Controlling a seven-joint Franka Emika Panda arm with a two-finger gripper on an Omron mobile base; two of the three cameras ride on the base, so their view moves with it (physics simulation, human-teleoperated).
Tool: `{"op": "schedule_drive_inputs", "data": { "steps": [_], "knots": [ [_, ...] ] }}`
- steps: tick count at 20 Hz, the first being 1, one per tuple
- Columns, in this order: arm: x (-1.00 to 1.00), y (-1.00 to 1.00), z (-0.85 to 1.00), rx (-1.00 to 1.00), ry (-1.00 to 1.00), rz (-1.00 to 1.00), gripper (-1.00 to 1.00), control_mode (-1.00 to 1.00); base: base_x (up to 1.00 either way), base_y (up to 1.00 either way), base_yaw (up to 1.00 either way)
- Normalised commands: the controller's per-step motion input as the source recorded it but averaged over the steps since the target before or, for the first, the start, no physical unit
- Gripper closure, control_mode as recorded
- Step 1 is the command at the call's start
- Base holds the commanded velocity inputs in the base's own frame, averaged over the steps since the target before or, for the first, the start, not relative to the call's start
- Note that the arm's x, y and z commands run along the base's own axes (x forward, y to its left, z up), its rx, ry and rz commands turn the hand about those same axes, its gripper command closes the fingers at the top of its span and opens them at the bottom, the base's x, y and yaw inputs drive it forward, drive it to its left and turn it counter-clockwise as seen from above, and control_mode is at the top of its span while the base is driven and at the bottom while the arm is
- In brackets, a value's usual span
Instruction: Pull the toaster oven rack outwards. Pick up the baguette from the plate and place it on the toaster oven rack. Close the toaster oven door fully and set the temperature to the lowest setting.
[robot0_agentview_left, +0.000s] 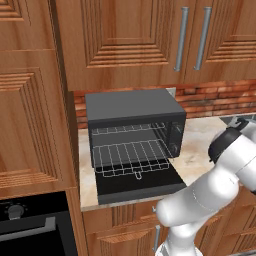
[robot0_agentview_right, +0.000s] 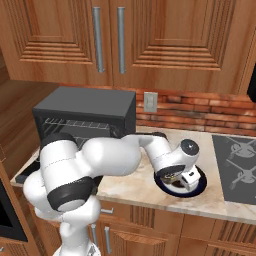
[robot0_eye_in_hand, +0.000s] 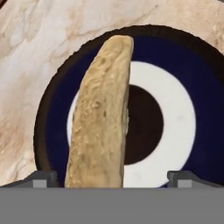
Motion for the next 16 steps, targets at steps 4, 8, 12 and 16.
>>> {"op": "schedule_drive_inputs", "data": {
  "steps": [4, 8, 12, 16],
  "knots": [
    [0.11, 0.00, -0.18, 0.02, -0.07, 0.00, -1.00, -1.00, 0.00, 0.00, 0.00],
    [0.10, 0.00, -0.17, 0.02, -0.06, 0.00, -1.00, -1.00, 0.00, 0.00, 0.00],
    [0.11, 0.00, -0.16, 0.02, -0.04, 0.00, -1.00, -1.00, 0.00, 0.00, 0.00],
    [0.16, 0.00, -0.16, 0.03, -0.04, 0.01, -1.00, -1.00, 0.00, 0.00, 0.00]
  ]
}}
